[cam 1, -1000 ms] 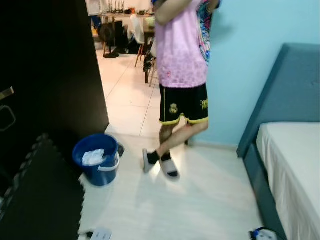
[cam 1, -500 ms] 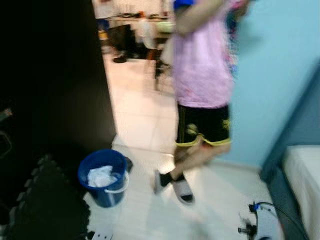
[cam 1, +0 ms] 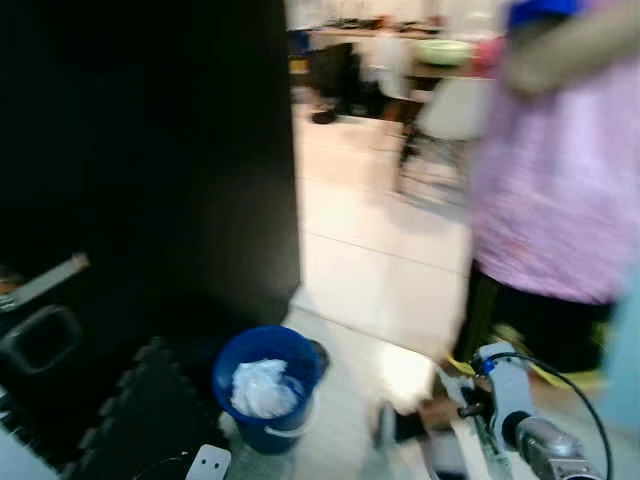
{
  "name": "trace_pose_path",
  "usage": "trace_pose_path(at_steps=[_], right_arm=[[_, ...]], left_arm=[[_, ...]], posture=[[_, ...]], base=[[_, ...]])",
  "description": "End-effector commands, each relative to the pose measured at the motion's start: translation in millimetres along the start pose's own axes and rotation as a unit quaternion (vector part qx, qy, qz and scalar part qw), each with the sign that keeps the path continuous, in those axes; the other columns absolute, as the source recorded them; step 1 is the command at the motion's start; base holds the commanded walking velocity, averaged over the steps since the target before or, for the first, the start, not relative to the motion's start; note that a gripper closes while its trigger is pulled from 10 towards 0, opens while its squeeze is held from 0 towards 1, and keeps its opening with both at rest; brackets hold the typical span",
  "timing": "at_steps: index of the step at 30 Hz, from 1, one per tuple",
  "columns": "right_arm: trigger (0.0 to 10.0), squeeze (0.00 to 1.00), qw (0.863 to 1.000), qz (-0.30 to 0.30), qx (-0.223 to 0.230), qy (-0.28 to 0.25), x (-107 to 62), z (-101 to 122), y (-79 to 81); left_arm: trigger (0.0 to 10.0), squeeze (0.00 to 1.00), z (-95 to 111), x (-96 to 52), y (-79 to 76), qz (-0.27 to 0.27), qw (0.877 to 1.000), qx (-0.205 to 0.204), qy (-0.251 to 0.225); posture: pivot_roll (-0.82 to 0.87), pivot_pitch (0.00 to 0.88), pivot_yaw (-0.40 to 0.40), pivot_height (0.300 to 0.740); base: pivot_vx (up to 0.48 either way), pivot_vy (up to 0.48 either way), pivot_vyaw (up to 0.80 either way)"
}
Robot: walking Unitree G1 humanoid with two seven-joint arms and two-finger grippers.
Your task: Clean up the room
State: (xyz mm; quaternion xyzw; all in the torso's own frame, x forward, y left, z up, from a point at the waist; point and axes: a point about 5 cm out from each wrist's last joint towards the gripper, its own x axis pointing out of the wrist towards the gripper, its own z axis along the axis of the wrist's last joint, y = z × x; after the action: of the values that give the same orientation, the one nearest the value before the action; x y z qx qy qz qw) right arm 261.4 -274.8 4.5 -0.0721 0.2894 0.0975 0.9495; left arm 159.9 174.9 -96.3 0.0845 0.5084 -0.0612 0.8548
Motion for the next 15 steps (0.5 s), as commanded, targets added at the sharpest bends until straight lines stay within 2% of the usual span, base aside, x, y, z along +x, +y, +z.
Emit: trace_pose_path(at_steps=[1, 7, 15], right_arm=[[10.0, 0.00, 0.999, 0.031, -0.012, -0.001, 2.9, 2, 7.6], [10.0, 0.00, 0.998, 0.051, -0.023, -0.015, 1.2, 12, 2.2], [10.0, 0.00, 0.996, 0.039, -0.048, -0.062, 4.5, 43, -4.6]], left_arm=[[10.0, 0.00, 2, 0.2, 2.5, 0.011, 1.000, 0.001, 0.000], [10.0, 0.00, 4, 0.3, 5.4, 0.014, 1.000, 0.004, -0.001], [10.0, 0.00, 4, -0.1, 8.3, 0.005, 1.000, -0.005, 0.000]], posture=[[-0.04, 0.000, -0.012, 0.740], [-0.04, 0.000, -0.011, 0.740], [-0.04, 0.000, -0.011, 0.740]], base=[[0.000, 0.000, 0.77], [0.000, 0.000, 0.77], [0.000, 0.000, 0.77]])
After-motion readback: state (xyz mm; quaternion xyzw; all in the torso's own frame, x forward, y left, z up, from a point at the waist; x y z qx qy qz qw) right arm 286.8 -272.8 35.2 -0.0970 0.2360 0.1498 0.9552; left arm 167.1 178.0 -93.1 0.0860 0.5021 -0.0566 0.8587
